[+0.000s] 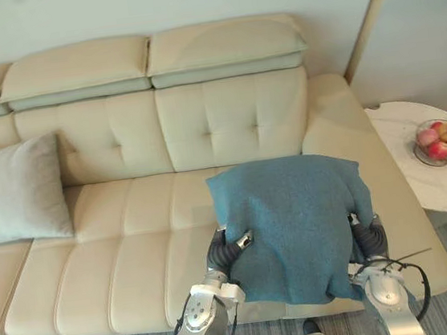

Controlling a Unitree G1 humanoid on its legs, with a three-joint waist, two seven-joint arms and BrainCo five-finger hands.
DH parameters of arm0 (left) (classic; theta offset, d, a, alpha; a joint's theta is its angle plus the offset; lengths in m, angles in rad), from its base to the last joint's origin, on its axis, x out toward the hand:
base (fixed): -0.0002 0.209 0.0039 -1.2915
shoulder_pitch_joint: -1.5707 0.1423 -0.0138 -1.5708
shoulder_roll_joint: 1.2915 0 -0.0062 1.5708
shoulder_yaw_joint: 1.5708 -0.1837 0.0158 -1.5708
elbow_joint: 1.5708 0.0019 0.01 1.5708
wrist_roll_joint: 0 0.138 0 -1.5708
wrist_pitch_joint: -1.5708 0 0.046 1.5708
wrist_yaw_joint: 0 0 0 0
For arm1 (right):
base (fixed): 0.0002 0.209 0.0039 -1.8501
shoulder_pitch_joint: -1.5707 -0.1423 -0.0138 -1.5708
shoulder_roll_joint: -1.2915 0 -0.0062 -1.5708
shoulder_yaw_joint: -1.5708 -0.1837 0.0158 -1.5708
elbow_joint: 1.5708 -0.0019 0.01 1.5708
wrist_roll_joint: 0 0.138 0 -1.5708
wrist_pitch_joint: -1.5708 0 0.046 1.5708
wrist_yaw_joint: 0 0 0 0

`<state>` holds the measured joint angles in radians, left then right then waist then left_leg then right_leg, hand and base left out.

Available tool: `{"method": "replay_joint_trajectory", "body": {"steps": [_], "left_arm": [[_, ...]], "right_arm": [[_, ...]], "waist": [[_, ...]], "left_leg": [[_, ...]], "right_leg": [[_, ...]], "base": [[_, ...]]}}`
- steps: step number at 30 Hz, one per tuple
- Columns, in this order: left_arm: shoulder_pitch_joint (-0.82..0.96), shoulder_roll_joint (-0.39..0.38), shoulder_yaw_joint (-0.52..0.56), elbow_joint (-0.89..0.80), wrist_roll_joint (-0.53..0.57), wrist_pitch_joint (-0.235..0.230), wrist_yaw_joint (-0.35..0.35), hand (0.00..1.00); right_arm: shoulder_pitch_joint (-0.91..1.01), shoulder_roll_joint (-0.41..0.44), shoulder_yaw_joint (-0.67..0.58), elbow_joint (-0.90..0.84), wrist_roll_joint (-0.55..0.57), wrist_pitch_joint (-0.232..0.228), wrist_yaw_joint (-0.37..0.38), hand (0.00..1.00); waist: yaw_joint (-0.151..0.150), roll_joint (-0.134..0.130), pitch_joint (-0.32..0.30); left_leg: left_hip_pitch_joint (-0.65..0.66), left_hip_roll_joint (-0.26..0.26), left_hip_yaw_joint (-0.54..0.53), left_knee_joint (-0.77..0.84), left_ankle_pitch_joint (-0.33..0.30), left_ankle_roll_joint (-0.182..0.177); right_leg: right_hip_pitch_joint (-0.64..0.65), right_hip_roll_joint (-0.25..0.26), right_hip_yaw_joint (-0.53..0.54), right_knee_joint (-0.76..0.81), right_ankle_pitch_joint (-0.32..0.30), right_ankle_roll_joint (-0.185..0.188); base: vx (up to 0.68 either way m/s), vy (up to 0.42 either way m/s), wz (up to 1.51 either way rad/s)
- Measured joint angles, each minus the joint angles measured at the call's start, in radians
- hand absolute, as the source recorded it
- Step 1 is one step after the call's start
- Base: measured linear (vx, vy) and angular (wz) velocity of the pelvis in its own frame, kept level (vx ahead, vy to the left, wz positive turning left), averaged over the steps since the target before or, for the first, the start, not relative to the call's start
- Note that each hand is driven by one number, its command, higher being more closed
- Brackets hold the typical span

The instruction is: Pick up cushions and gather them together orderly.

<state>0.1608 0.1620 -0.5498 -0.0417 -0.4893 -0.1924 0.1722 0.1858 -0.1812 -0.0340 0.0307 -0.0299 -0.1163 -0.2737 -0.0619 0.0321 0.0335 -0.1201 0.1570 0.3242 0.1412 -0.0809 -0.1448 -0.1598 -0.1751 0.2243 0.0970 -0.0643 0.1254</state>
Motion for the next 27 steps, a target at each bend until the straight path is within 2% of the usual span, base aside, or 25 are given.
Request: {"method": "replay_joint_trajectory", "body": {"steps": [2,5,7,9,11,12,15,21,24,25,27], "left_arm": [[-0.015,0.0,0.009,-0.002,0.018,-0.002,0.004,1.0],[-0.034,0.0,0.01,-0.002,0.04,-0.001,0.019,1.0],[-0.049,0.0,0.022,-0.003,0.057,-0.003,0.027,1.0],[-0.089,0.0,0.058,-0.005,0.058,-0.007,0.054,1.0],[-0.127,0.0,0.081,-0.005,0.077,-0.01,0.085,1.0],[-0.162,0.0,0.094,-0.008,0.08,-0.018,0.103,1.0],[-0.24,-0.001,0.114,-0.011,0.096,-0.031,0.138,1.0],[-0.502,0.002,0.184,0.0,0.122,-0.036,0.21,1.0],[-0.704,0.016,0.25,0.072,0.137,-0.047,0.253,1.0],[-0.841,0.028,0.287,0.136,0.144,-0.05,0.282,1.0],[-0.941,0.033,0.309,0.184,0.155,-0.053,0.303,1.0]], "right_arm": [[-0.025,-0.003,0.001,0.005,0.0,0.0,0.0,1.0],[-0.052,-0.018,0.007,0.029,0.001,0.0,-0.002,1.0],[-0.077,-0.017,0.013,0.03,0.001,0.0,-0.007,1.0],[-0.147,-0.019,0.04,0.044,0.001,0.0,-0.018,1.0],[-0.22,-0.022,0.058,0.075,0.001,0.0,-0.029,1.0],[-0.277,-0.031,0.071,0.085,0.001,0.0,-0.042,1.0],[-0.389,-0.057,0.085,0.109,0.001,0.001,-0.062,1.0],[-0.696,-0.12,0.084,0.173,0.001,0.009,-0.115,1.0],[-0.932,-0.146,0.083,0.261,0.001,0.01,-0.141,1.0],[-1.088,-0.164,0.083,0.347,0.0,0.01,-0.155,1.0],[-1.193,-0.181,0.083,0.403,0.0,0.01,-0.167,1.0]], "waist": [[-0.003,0.001,-0.001],[-0.019,0.0,0.006],[-0.026,-0.001,0.009],[-0.028,-0.006,0.018],[-0.027,0.003,0.053],[-0.019,0.015,0.073],[-0.004,0.022,0.089],[0.007,0.017,0.135],[0.019,0.019,0.174],[0.021,0.022,0.197],[0.029,0.022,0.23]], "left_leg": [[0.006,0.003,0.006,-0.056,0.016,-0.009],[-0.012,-0.002,0.021,-0.088,0.037,-0.006],[-0.053,-0.005,0.019,-0.088,0.046,-0.001],[-0.115,-0.013,0.014,-0.101,0.075,0.003],[-0.13,-0.01,0.003,-0.117,0.099,0.002],[-0.153,-0.007,-0.011,-0.135,0.12,0.002],[-0.208,-0.003,-0.031,-0.17,0.166,0.0],[-0.269,-0.006,-0.092,-0.243,0.249,0.004],[-0.305,-0.008,-0.118,-0.243,0.266,0.007],[-0.333,-0.008,-0.128,-0.243,0.281,0.009],[-0.34,-0.007,-0.14,-0.243,0.289,0.009]], "right_leg": [[-0.052,0.018,0.023,-0.002,0.03,-0.004],[-0.078,0.017,0.02,-0.039,0.073,-0.004],[-0.113,0.014,0.016,-0.051,0.089,-0.004],[-0.167,0.004,0.004,-0.071,0.103,0.011],[-0.178,0.007,-0.003,-0.086,0.12,0.014],[-0.2,0.012,-0.016,-0.087,0.127,0.012],[-0.257,0.02,-0.037,-0.089,0.147,0.013],[-0.302,0.021,-0.102,-0.093,0.166,0.013],[-0.321,0.018,-0.12,-0.096,0.177,0.014],[-0.334,0.018,-0.135,-0.107,0.19,0.015],[-0.334,0.018,-0.142,-0.11,0.196,0.014]], "base": [[-0.03,-0.055,-0.65],[-0.07,-0.022,-0.26],[-0.13,-0.011,-0.02],[-0.13,-0.036,0.1],[-0.14,-0.055,0.16],[-0.15,-0.055,0.19],[-0.1,-0.036,0.2],[-0.04,-0.002,0.32],[-0.04,0.019,0.23],[-0.05,0.017,0.21],[-0.07,0.021,0.18]]}}
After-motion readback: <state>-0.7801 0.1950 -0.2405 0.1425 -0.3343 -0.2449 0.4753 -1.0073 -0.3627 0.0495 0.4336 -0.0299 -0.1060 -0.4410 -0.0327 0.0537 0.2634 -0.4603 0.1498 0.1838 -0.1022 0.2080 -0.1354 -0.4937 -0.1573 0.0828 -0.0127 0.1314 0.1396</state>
